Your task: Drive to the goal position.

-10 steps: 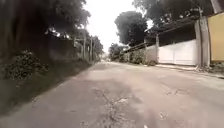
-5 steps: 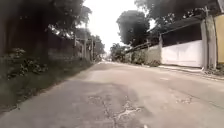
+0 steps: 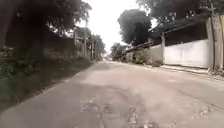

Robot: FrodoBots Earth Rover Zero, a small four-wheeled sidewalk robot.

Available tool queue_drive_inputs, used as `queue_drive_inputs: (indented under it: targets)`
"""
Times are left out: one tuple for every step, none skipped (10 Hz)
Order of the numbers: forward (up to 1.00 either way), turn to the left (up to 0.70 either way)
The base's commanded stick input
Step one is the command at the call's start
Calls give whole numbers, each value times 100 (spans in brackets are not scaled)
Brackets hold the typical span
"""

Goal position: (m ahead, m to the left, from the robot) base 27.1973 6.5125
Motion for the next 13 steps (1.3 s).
queue_drive_inputs:
  targets:
    - [70,13]
    - [70,8]
    - [70,2]
    - [70,0]
    - [70,0]
    - [70,2]
    - [70,2]
    - [70,0]
    - [70,2]
    - [70,10]
    - [70,16]
    - [70,8]
    - [70,15]
